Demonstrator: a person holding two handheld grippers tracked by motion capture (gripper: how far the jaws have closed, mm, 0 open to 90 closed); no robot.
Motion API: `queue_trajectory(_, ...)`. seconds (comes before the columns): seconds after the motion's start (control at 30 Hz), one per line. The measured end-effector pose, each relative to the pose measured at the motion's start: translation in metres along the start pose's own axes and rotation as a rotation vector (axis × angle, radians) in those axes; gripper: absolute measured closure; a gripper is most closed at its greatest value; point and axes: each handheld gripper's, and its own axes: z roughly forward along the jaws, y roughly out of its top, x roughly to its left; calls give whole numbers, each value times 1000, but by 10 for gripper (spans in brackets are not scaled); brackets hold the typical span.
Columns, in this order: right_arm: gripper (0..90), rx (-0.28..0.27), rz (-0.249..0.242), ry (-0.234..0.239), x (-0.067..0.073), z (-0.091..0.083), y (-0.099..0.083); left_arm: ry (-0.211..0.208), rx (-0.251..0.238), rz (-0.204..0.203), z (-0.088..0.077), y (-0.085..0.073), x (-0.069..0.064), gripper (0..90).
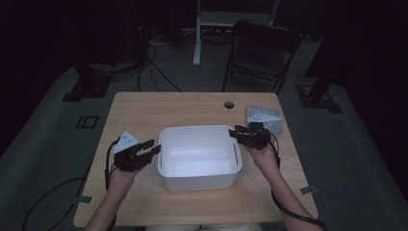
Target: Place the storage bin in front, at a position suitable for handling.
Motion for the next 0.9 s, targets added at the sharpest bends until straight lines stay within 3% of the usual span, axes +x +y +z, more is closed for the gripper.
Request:
queue_trajectory(0.03,578,0,0,0,0,0,0,-20,-7,-6,2,2,5,599)
queue_trajectory(0.13,496,-30,19,-17,5,-14,-5,-16,-30,19,8,6,15,581)
queue_trajectory(0.2,477,-34,38,5,6,-20,-10,-21,-24,4,14,10,21,534)
queue_trajectory(0.33,439,-44,54,9,12,-32,-23,-32,-34,10,27,15,27,449)
queue_trajectory(0.47,397,-48,64,-6,15,-37,-28,-28,-39,13,35,17,30,446)
queue_trajectory(0.57,414,-55,63,-5,19,-42,-33,-37,-21,-10,42,17,33,446)
queue_trajectory(0.6,428,-50,52,-9,21,-43,-36,-71,-20,-15,47,17,35,451)
queue_trajectory(0.67,432,-31,54,1,22,-42,-38,-69,-7,-17,49,17,34,456)
queue_trajectory(0.7,432,-31,54,1,22,-42,-38,-90,1,-19,51,17,35,456)
queue_trajectory(0.73,495,-23,59,13,23,-41,-41,-100,7,-20,54,17,34,480)
queue_trajectory(0.83,528,-12,55,12,24,-39,-43,-103,23,-27,59,19,35,510)
queue_trajectory(0.9,553,1,58,11,25,-37,-44,-90,37,-7,62,20,33,592)
